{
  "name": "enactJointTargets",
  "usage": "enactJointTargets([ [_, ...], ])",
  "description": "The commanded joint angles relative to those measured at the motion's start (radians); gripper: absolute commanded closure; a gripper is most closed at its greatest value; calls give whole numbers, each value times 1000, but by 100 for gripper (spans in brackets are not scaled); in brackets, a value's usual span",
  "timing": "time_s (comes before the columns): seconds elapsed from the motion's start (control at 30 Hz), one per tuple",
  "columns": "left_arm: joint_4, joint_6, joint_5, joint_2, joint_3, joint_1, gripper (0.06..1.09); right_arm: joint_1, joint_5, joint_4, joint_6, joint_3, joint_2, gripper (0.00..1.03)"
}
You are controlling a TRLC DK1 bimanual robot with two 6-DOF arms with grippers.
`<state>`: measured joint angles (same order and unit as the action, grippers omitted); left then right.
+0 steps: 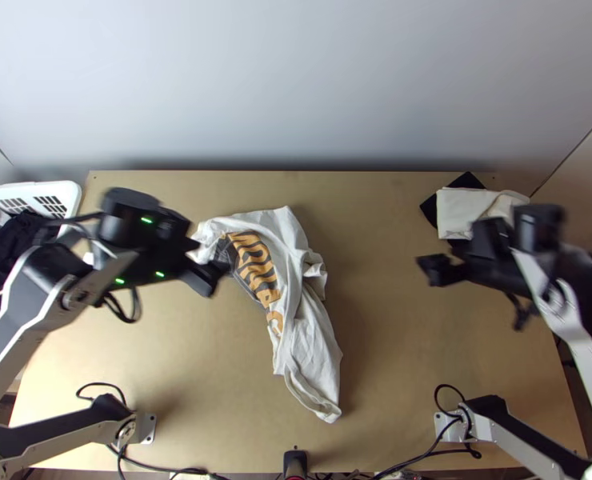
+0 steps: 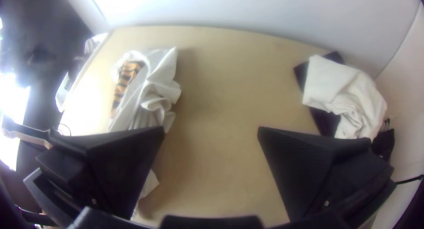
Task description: Fold the t-shirt
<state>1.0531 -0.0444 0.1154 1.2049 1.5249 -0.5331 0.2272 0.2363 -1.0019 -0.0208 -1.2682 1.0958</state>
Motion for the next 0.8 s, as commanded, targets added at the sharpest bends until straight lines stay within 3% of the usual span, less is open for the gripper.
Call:
enactJointTargets([
  [0.0,10,-15,3,-56,-51,237,11,162,11,82,2,-23,228,5],
  [0.17,15,-43,3,-74,-86,292,11,256,9,177,27,-28,348,5],
  [0.53,64,-48,3,-128,-147,386,11,299,9,428,39,-45,581,5],
  [0.77,76,-60,3,-137,-155,404,11,365,9,448,41,-161,742,5],
])
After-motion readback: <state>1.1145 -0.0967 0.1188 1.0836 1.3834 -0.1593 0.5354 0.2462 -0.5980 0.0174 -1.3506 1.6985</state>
